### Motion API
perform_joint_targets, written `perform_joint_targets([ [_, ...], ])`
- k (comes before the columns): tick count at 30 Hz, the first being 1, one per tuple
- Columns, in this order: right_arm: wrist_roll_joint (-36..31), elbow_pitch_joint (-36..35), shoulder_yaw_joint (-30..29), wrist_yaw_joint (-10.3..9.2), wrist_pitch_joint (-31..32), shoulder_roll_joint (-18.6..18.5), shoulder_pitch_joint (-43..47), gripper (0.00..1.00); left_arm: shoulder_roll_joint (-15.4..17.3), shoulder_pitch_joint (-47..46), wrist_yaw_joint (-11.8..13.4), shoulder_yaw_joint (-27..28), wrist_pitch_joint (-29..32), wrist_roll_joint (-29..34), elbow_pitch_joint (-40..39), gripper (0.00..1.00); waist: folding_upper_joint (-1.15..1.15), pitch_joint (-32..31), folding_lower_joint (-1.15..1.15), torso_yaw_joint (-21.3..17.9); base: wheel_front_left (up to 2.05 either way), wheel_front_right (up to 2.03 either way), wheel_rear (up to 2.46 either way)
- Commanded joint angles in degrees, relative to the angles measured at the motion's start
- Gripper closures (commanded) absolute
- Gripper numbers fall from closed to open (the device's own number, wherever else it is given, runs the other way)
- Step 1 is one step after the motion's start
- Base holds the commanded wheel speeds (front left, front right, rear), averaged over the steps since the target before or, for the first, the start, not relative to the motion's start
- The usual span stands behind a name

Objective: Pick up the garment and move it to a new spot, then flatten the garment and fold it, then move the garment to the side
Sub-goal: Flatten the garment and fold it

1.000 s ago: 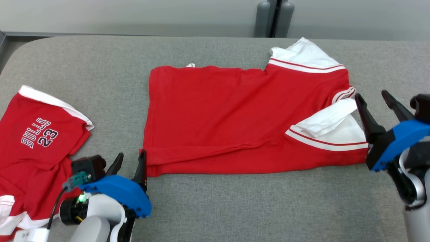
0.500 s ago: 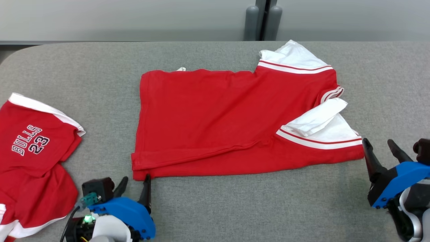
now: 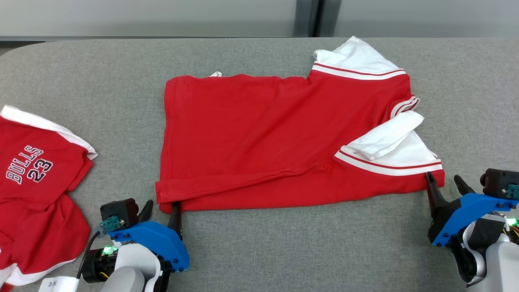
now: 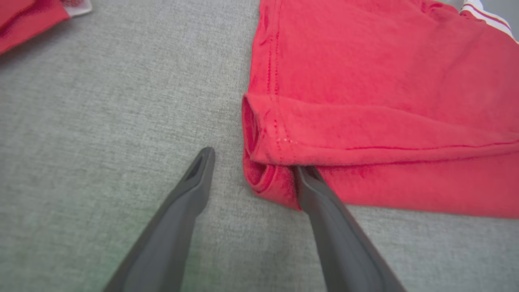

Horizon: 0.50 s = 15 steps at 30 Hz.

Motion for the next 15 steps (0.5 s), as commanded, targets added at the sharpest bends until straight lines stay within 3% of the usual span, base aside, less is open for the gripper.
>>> perform_joint_targets([
  [1, -0.38, 0.80, -0.09, 0.03, -0.31, 0.11, -1.04, 0.00, -0.89, 0.23, -0.44, -0.68, 1.18, -0.53, 1.57, 0.51, 0.00, 0.23, 0.01, 0.17, 0.00, 0.00, 0.00],
  [2, -0.58, 1.69, -0.09, 0.03, -0.29, 0.14, -1.48, 0.00, -1.12, 0.08, -0.75, -1.05, 1.57, -0.70, 1.94, 0.94, 0.00, 0.36, 0.01, 0.22, 0.00, 0.00, 0.00],
  [3, -0.80, 2.40, -0.11, 0.03, -0.31, 0.16, -1.84, 0.00, -1.31, 0.08, -1.03, -1.51, 2.13, -0.90, 2.40, 1.00, 0.00, 0.50, 0.01, 0.25, 0.00, 0.00, 0.00],
  [7, -1.34, 6.32, 0.30, 0.02, 0.65, 0.19, -3.24, 0.00, -1.40, -0.17, -1.87, -2.41, 3.46, -1.25, 3.52, 1.00, 0.00, 1.01, 0.01, 0.28, 0.00, 0.00, 0.00],
  [8, -1.24, 7.35, 0.58, 0.02, 1.20, 0.22, -3.38, 0.35, -1.60, -0.19, -2.12, -2.63, 3.67, -1.33, 3.71, 1.00, 0.00, 1.07, 0.01, 0.31, 0.00, 0.00, 0.00],
  [9, -1.06, 8.16, 0.98, 0.02, 1.27, 0.27, -3.58, 0.85, -1.77, -0.17, -2.31, -2.82, 4.09, -1.49, 3.86, 1.00, 0.00, 1.12, 0.01, 0.37, 0.00, 0.00, 0.00],
  [10, -0.62, 8.69, 1.43, 0.03, 1.32, 0.31, -3.67, 1.00, -1.85, -0.18, -2.37, -2.89, 4.31, -1.65, 3.90, 1.00, 0.00, 1.14, 0.01, 0.43, 0.00, 0.00, 0.00],
  [15, 0.51, 5.99, 0.17, -0.02, -0.14, 0.07, -1.92, 1.00, -1.10, 0.88, -2.78, -1.40, 5.02, -3.89, 1.90, 1.00, 0.00, 0.07, 0.01, 0.70, 0.00, 0.00, 0.00],
])
